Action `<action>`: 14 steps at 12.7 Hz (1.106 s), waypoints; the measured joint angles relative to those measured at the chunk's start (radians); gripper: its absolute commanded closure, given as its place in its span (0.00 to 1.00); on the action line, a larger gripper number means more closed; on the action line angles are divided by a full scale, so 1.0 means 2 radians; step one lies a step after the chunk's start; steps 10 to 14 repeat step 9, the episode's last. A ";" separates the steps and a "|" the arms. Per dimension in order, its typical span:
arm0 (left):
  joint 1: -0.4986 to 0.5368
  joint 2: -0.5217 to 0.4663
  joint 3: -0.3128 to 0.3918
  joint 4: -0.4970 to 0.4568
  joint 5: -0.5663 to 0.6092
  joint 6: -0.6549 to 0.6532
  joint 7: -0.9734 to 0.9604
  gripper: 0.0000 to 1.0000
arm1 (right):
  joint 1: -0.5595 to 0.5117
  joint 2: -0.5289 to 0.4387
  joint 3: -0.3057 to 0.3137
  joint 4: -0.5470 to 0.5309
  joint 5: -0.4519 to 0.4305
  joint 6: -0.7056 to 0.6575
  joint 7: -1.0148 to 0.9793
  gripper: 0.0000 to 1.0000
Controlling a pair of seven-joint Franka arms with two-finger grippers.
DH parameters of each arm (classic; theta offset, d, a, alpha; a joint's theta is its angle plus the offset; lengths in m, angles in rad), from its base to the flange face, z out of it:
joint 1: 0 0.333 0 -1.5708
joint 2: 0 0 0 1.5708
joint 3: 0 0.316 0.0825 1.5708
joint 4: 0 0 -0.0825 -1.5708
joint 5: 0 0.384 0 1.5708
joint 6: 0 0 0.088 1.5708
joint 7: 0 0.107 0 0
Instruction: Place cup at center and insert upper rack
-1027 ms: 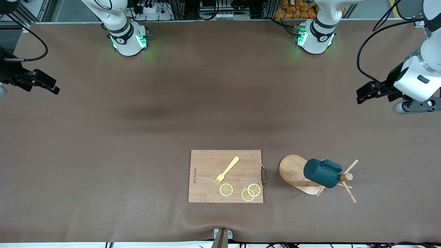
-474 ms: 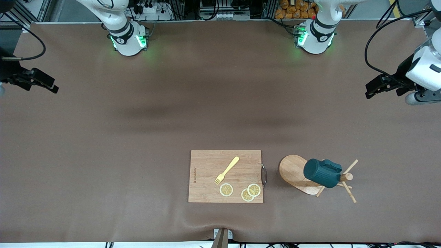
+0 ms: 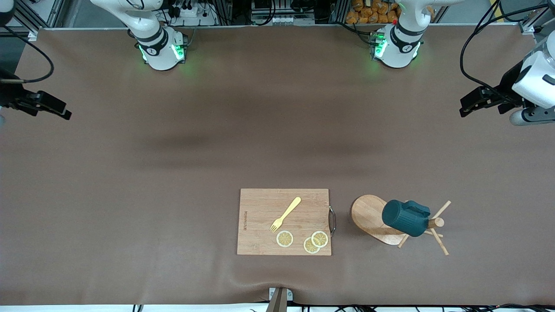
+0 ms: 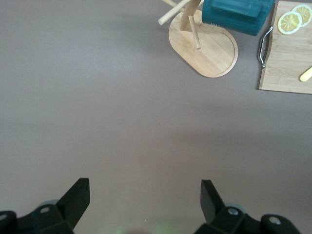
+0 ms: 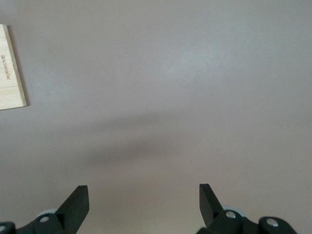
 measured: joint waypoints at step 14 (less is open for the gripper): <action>-0.007 -0.002 0.000 0.004 0.000 -0.005 0.002 0.00 | 0.007 -0.003 -0.006 0.004 -0.001 -0.008 0.000 0.00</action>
